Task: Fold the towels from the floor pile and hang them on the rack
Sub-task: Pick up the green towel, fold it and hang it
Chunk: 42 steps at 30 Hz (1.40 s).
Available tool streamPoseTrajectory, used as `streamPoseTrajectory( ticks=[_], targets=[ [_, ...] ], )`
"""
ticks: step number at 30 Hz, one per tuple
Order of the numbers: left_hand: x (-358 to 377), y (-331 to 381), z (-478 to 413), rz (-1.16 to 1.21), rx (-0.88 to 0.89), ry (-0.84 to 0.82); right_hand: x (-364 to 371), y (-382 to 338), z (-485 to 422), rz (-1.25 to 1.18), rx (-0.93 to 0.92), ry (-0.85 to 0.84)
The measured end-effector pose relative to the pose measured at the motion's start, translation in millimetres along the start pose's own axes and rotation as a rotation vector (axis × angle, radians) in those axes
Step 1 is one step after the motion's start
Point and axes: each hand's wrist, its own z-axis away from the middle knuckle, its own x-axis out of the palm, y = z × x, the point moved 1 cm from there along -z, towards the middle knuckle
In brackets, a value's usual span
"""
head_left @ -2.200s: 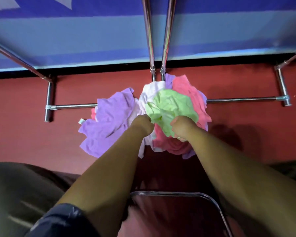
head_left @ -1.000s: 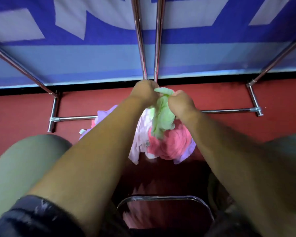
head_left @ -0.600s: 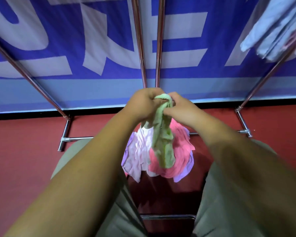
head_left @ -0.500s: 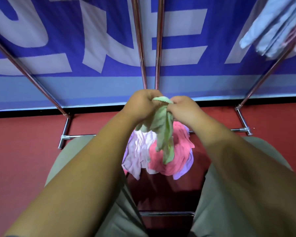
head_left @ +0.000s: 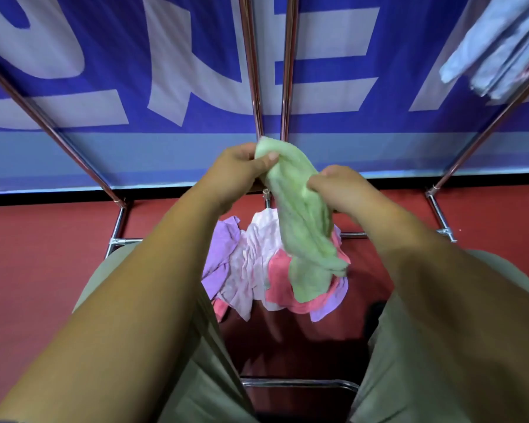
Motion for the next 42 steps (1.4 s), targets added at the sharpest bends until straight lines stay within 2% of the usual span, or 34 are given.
streamPoseTrajectory(
  ticks=[2, 6, 10, 12, 16, 20, 23, 27, 31, 35, 37, 39, 41, 42],
  targets=[
    [11, -3, -4, -0.077, 0.020, 0.017, 7, -3, 1, -0.099, -0.034, -0.045],
    [20, -5, -8, -0.395, 0.119, 0.081, 13, -10, 4, -0.313, -0.056, -0.184],
    [23, -9, -11, -0.419, 0.126, 0.087, 13, -9, 3, -0.465, -0.060, -0.302],
    [23, -10, -12, -0.403, 0.113, 0.090, 15, -4, 3, -0.486, -0.092, -0.302],
    [19, -11, -16, -0.438, 0.075, 0.073, 12, -2, -2, -0.504, -0.123, -0.173],
    [8, -9, -19, -0.507, 0.069, 0.031, 4, 6, -20, -0.536, -0.057, 0.105],
    [-7, -11, -20, -0.554, 0.067, -0.020, -7, 22, -37, -0.647, 0.048, 0.277],
    [-29, -16, -20, -0.784, 0.039, -0.045, -27, 47, -59, -0.765, 0.170, 0.464],
    [-51, -25, -21, -1.060, 0.000, -0.065, -37, 47, -56, -0.772, 0.208, 0.529],
    [-58, -31, -19, -1.131, 0.000, -0.040, -33, 36, -51, -0.857, 0.143, 0.330],
    [-56, -28, -18, -1.088, 0.010, 0.011, -28, 21, -39, -0.973, 0.071, 0.061],
    [-53, -24, -20, -0.990, 0.058, 0.053, -26, 3, -17, -1.034, 0.008, -0.308],
    [-45, -19, -20, -0.834, 0.154, 0.039, -21, -5, -1, -0.909, -0.071, -0.575],
    [-41, -16, -19, -0.757, 0.223, 0.015, -16, -5, 3, -0.842, -0.103, -0.626]
  ],
)
